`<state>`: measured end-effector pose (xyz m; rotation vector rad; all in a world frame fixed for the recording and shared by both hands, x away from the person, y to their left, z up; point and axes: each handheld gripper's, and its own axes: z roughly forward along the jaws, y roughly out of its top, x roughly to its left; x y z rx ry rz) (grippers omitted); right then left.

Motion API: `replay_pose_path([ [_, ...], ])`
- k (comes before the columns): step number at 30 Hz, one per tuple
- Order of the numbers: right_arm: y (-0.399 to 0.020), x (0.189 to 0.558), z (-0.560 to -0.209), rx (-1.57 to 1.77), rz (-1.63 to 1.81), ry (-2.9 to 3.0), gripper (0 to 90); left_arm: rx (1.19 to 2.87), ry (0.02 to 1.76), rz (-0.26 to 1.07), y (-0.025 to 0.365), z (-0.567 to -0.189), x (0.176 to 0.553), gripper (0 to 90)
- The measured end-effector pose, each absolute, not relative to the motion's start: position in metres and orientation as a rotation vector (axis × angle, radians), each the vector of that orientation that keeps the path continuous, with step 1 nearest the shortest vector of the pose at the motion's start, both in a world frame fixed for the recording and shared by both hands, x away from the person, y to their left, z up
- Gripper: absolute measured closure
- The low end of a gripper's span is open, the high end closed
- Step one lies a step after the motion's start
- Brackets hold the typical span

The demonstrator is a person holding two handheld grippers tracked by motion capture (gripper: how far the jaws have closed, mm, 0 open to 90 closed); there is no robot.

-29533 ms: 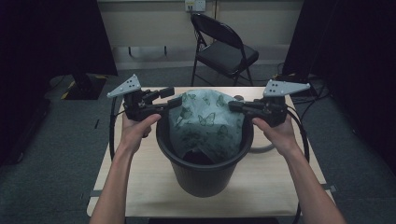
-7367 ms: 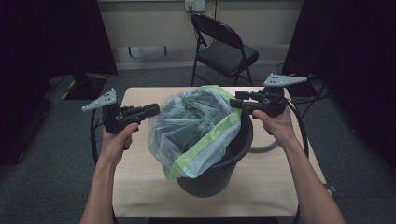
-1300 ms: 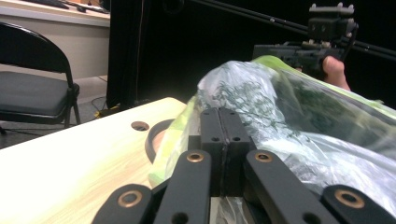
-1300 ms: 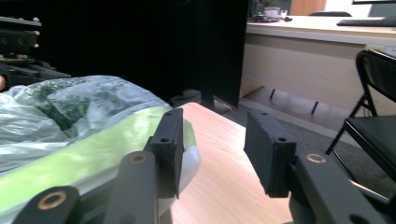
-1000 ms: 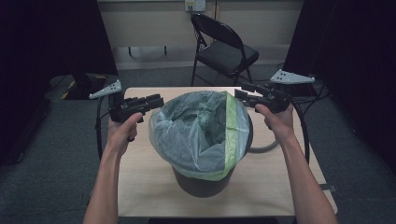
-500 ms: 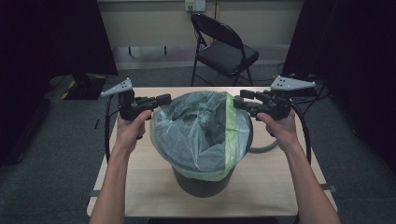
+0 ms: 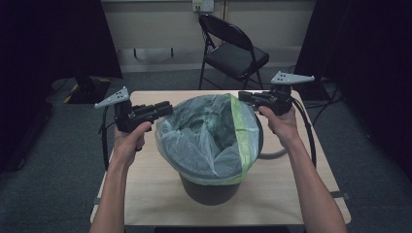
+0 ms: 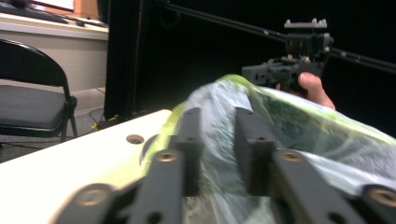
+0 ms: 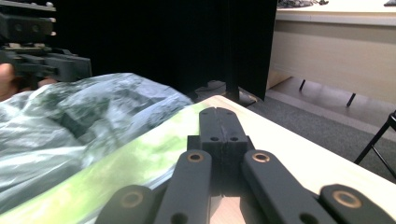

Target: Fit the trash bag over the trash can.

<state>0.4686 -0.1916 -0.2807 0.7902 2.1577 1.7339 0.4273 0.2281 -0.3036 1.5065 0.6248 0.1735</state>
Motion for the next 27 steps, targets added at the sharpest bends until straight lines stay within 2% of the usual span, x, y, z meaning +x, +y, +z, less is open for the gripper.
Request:
replay_pose_path([
  [4,-0.190,0.474,-0.283,0.829,1.734,2.142,90.0,1.513,0.651,0.156,0.223,-0.301,0.440,51.4],
  [5,-0.192,0.472,-0.282,0.812,1.753,2.133,89.3,1.525,0.637,0.147,0.220,-0.302,0.442,54.1],
  [6,-0.193,0.470,-0.281,0.800,1.758,2.126,77.1,1.543,0.629,0.146,0.216,-0.302,0.444,57.5],
  [7,-0.193,0.465,-0.278,0.791,1.772,2.128,69.7,1.561,0.614,0.148,0.213,-0.303,0.444,65.3],
  [8,-0.194,0.461,-0.276,0.769,1.780,2.135,64.9,1.568,0.614,0.156,0.212,-0.304,0.445,74.1],
  [10,-0.195,0.450,-0.273,0.732,1.753,2.163,56.2,1.561,0.611,0.164,0.212,-0.304,0.442,79.6],
  [13,-0.199,0.441,-0.274,0.719,1.731,2.198,51.9,1.559,0.609,0.181,0.219,-0.302,0.435,90.0],
  [17,-0.203,0.436,-0.277,0.724,1.721,2.204,54.2,1.555,0.595,0.175,0.227,-0.304,0.425,90.0],
  [23,-0.193,0.450,-0.279,0.744,1.681,2.240,68.8,1.551,0.550,0.158,0.231,-0.305,0.408,90.0],
  [25,-0.190,0.457,-0.278,0.746,1.675,2.247,76.8,1.556,0.550,0.156,0.233,-0.304,0.405,90.0],
  [27,-0.187,0.462,-0.277,0.744,1.669,2.248,81.2,1.542,0.550,0.173,0.235,-0.303,0.404,87.1],
])
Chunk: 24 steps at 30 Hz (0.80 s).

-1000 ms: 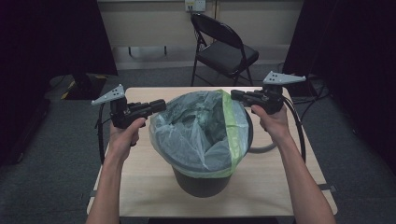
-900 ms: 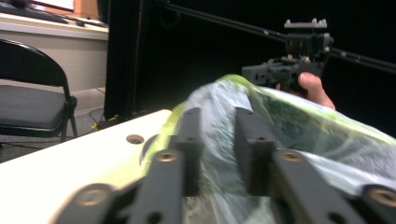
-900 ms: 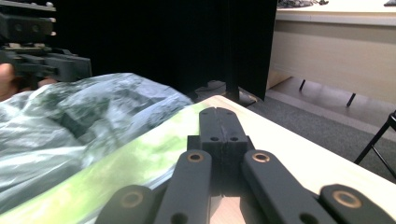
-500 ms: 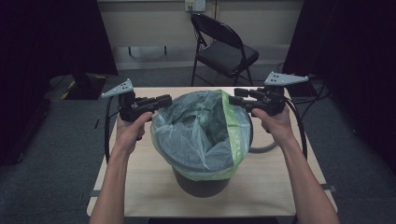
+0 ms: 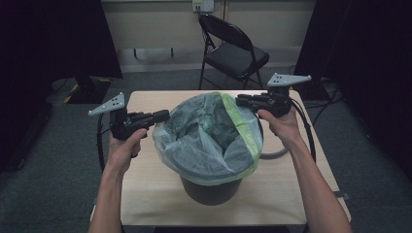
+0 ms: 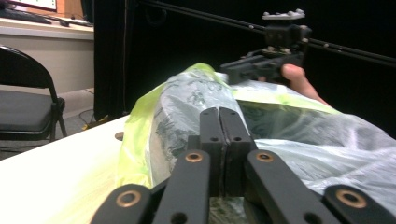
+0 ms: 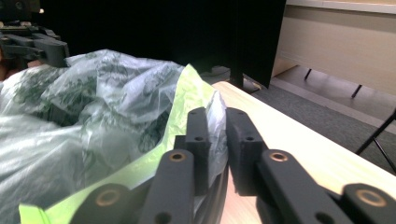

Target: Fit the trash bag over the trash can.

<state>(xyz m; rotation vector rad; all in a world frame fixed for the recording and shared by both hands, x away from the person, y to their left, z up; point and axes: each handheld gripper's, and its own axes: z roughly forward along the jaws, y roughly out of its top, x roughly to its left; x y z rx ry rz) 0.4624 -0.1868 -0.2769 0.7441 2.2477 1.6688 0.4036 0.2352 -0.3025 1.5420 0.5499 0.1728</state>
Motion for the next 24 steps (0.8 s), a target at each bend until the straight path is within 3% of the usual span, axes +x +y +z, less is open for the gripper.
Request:
replay_pose_path([
  [3,-0.184,0.468,-0.274,0.737,1.705,2.228,90.0,1.495,0.579,0.183,0.238,-0.299,0.408,76.5],
  [12,-0.189,0.493,-0.288,0.863,1.707,2.207,90.0,1.522,0.629,0.151,0.216,-0.304,0.441,57.6],
  [20,-0.187,0.499,-0.324,0.913,1.738,2.254,90.0,1.531,0.640,0.121,0.203,-0.307,0.450,56.6],
  [23,-0.189,0.495,-0.327,0.920,1.679,2.272,90.0,1.520,0.640,0.102,0.204,-0.311,0.451,65.9],
  [24,-0.191,0.494,-0.325,0.930,1.668,2.259,84.6,1.511,0.639,0.096,0.204,-0.312,0.451,71.3],
])
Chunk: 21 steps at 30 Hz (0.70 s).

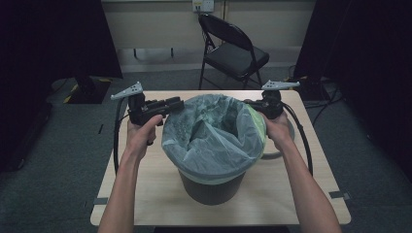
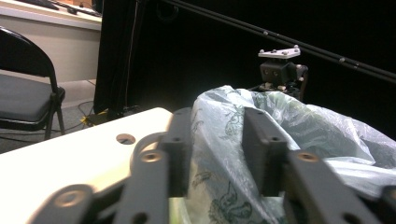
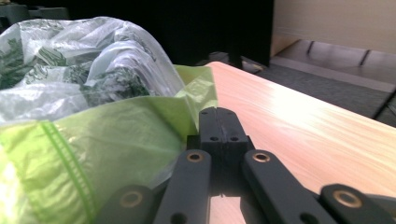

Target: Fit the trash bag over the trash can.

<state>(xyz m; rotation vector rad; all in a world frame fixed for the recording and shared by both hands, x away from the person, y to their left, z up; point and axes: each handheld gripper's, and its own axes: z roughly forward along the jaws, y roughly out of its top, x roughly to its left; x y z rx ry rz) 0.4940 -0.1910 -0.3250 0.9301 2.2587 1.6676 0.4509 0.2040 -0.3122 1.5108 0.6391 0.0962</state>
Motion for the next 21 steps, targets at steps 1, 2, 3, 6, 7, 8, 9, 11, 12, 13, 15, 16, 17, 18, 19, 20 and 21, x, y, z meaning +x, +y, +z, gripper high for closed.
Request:
replay_pose_path([
  [1,-0.193,0.494,-0.323,0.943,1.658,2.237,78.8,1.501,0.644,0.093,0.205,-0.313,0.450,72.5],
  [2,-0.196,0.493,-0.320,0.958,1.653,2.213,75.0,1.495,0.647,0.109,0.206,-0.312,0.450,76.6],
  [3,-0.199,0.492,-0.317,0.956,1.663,2.193,72.7,1.486,0.649,0.118,0.208,-0.311,0.448,80.6],
  [6,-0.206,0.487,-0.309,0.951,1.666,2.135,65.1,1.494,0.644,0.137,0.214,-0.310,0.445,90.0],
  [7,-0.207,0.484,-0.306,0.946,1.661,2.123,62.6,1.499,0.649,0.147,0.216,-0.310,0.444,90.0],
  [8,-0.209,0.481,-0.304,0.941,1.657,2.115,60.2,1.505,0.659,0.151,0.219,-0.311,0.441,90.0],
  [9,-0.210,0.478,-0.302,0.934,1.654,2.108,59.2,1.518,0.661,0.157,0.221,-0.312,0.439,90.0],
  [11,-0.212,0.473,-0.297,0.931,1.650,2.086,56.4,1.529,0.664,0.168,0.225,-0.316,0.431,90.0],
  [12,-0.213,0.470,-0.294,0.929,1.654,2.075,55.4,1.528,0.657,0.176,0.227,-0.317,0.426,90.0],
  [13,-0.214,0.468,-0.291,0.930,1.652,2.066,55.2,1.524,0.653,0.177,0.229,-0.317,0.422,90.0],
  [15,-0.214,0.465,-0.285,0.919,1.651,2.058,54.3,1.525,0.647,0.180,0.232,-0.316,0.416,90.0],
  [16,-0.213,0.463,-0.281,0.911,1.664,2.053,53.6,1.521,0.640,0.184,0.233,-0.315,0.413,90.0],
  [17,-0.212,0.460,-0.277,0.901,1.672,2.046,53.4,1.510,0.635,0.187,0.235,-0.314,0.413,89.7],
  [18,-0.210,0.457,-0.273,0.882,1.683,2.038,53.3,1.500,0.640,0.190,0.236,-0.313,0.413,87.2],
  [19,-0.208,0.455,-0.270,0.868,1.689,2.039,53.0,1.496,0.646,0.195,0.237,-0.311,0.415,85.3],
  [20,-0.206,0.453,-0.267,0.848,1.699,2.041,52.2,1.487,0.645,0.192,0.237,-0.309,0.418,82.7],
  [21,-0.203,0.451,-0.265,0.836,1.707,2.043,52.0,1.477,0.651,0.185,0.237,-0.308,0.421,77.8],
])
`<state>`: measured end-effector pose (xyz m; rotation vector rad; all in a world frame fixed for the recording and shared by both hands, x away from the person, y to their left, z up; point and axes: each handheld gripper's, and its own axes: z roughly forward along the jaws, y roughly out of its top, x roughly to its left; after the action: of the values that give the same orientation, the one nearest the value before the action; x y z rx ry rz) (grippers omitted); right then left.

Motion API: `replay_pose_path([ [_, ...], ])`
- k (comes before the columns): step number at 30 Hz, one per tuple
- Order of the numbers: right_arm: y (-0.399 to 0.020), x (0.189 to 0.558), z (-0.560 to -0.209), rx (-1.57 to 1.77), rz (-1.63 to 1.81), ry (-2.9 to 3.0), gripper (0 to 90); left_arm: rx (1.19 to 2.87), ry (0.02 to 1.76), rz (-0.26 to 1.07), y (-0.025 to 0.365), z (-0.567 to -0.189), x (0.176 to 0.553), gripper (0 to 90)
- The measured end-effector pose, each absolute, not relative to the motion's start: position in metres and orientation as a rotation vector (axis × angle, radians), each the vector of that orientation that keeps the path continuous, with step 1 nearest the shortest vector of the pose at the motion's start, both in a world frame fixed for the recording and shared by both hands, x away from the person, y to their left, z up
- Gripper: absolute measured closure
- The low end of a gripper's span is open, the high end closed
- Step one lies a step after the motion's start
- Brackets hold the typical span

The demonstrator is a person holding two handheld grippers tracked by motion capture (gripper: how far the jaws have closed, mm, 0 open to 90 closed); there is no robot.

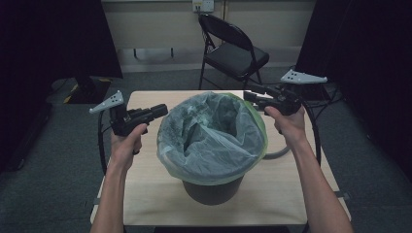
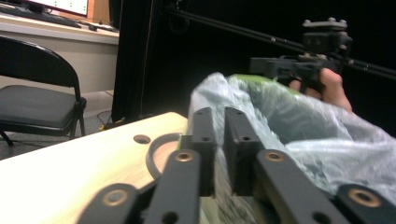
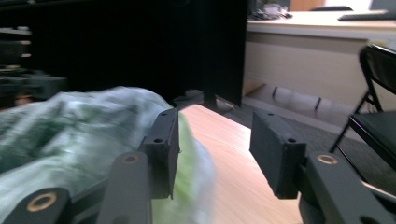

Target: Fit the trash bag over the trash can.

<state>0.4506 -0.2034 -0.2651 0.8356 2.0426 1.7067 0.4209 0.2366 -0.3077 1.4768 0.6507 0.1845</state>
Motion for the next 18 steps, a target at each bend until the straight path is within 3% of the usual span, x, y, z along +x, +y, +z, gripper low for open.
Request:
replay_pose_path([
  [4,-0.195,0.445,-0.262,0.796,1.737,2.055,49.9,1.525,0.632,0.184,0.219,-0.304,0.437,59.5],
  [6,-0.192,0.444,-0.263,0.798,1.747,2.067,49.2,1.556,0.651,0.178,0.210,-0.303,0.442,58.5],
  [9,-0.190,0.442,-0.265,0.804,1.707,2.088,47.2,1.539,0.636,0.170,0.209,-0.305,0.442,79.6],
  [12,-0.193,0.438,-0.268,0.796,1.708,2.101,45.7,1.512,0.625,0.165,0.218,-0.308,0.436,89.9],
  [15,-0.194,0.435,-0.271,0.787,1.683,2.120,45.6,1.521,0.631,0.194,0.225,-0.308,0.427,90.0],
  [18,-0.194,0.436,-0.272,0.779,1.695,2.127,51.8,1.553,0.643,0.219,0.228,-0.315,0.420,90.0],
])
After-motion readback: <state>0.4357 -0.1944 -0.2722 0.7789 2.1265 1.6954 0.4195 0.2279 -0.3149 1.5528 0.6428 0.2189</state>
